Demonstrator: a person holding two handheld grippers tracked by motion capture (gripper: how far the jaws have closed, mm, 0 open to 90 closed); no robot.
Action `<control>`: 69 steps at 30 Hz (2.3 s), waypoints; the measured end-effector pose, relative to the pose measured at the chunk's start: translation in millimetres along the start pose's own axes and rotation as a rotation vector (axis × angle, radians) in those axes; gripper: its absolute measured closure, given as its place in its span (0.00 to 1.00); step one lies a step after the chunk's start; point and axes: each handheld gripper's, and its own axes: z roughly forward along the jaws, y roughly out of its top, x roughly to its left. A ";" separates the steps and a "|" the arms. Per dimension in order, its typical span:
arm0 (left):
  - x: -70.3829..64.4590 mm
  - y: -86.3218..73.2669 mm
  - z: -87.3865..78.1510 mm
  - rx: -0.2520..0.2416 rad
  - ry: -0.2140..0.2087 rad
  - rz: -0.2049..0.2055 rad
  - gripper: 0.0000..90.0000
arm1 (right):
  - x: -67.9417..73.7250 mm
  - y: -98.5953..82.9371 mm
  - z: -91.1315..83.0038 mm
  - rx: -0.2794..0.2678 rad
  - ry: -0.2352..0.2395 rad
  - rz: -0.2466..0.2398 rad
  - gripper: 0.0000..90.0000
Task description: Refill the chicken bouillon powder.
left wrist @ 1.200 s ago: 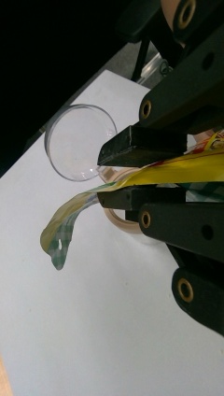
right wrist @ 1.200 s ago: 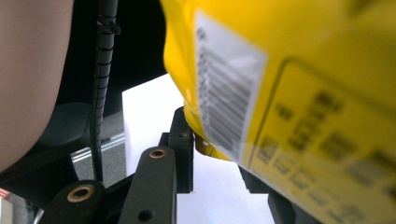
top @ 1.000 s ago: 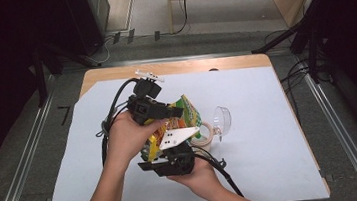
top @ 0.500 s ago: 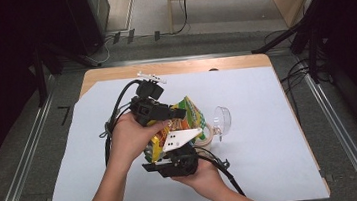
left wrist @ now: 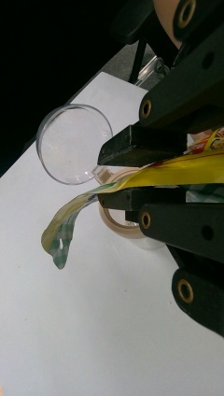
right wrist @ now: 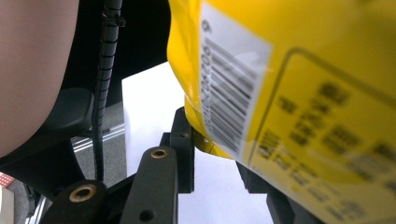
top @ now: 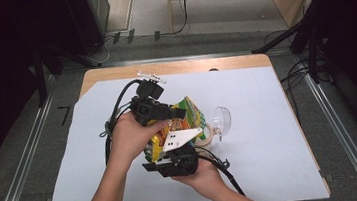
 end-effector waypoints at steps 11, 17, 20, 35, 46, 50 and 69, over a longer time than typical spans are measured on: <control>0.6 0.4 -0.5 0.002 -0.003 -0.003 0.87 | 0.7 0.6 -0.3 0.000 0.001 0.005 0.80; -0.2 0.7 -1.3 -0.001 0.000 -0.005 0.86 | 1.8 1.4 -0.6 -0.002 0.005 0.011 0.80; -1.2 0.9 -2.8 -0.006 0.001 -0.001 0.86 | 2.7 2.4 -1.1 -0.004 0.004 0.005 0.80; -4.3 1.1 -3.0 0.001 0.016 0.005 0.86 | 5.0 3.6 -0.7 -0.004 0.008 0.021 0.81; -9.6 1.1 -5.7 -0.008 0.025 0.019 0.85 | 5.1 2.7 -1.2 -0.014 0.001 0.014 0.81; -9.4 0.4 -6.6 -0.005 0.025 0.012 0.85 | 5.6 3.3 -1.1 -0.011 0.004 0.010 0.81; 1.4 -1.3 -5.6 0.008 0.077 -0.026 0.86 | 5.7 4.6 -1.8 -0.004 0.017 0.030 0.77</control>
